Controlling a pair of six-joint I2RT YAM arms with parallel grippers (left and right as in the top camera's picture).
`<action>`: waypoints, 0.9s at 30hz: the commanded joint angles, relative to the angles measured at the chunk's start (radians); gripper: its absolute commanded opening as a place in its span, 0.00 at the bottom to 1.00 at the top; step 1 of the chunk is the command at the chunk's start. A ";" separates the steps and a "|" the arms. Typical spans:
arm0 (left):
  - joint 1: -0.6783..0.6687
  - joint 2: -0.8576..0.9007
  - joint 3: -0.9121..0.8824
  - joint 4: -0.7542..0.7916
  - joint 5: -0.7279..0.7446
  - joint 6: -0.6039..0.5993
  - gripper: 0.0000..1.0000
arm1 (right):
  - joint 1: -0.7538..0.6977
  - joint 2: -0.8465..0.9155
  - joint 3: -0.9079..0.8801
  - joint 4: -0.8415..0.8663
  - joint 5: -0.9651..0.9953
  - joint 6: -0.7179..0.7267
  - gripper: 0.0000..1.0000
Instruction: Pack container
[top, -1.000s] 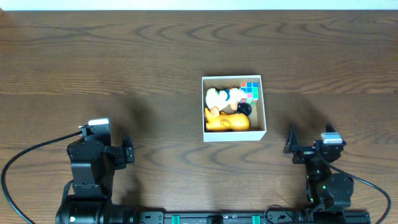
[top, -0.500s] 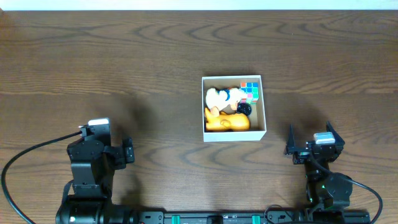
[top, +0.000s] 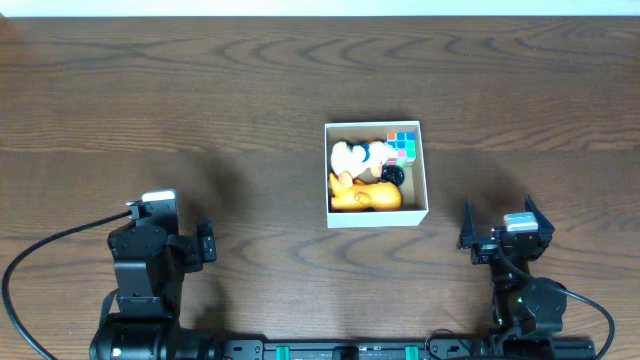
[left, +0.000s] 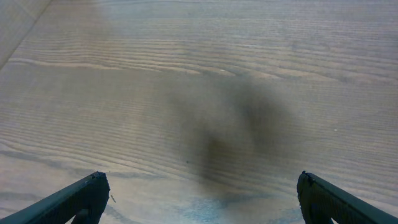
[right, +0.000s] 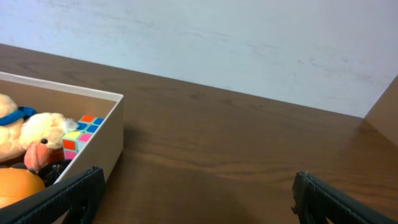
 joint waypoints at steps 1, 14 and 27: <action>-0.002 -0.006 -0.001 0.000 -0.012 -0.005 0.98 | 0.010 -0.008 -0.003 -0.002 0.002 -0.011 0.99; 0.011 -0.135 -0.004 -0.050 -0.008 -0.005 0.98 | 0.010 -0.008 -0.003 -0.002 0.002 -0.011 0.99; 0.037 -0.489 -0.309 0.215 0.000 -0.005 0.98 | 0.010 -0.008 -0.003 -0.002 0.002 -0.011 0.99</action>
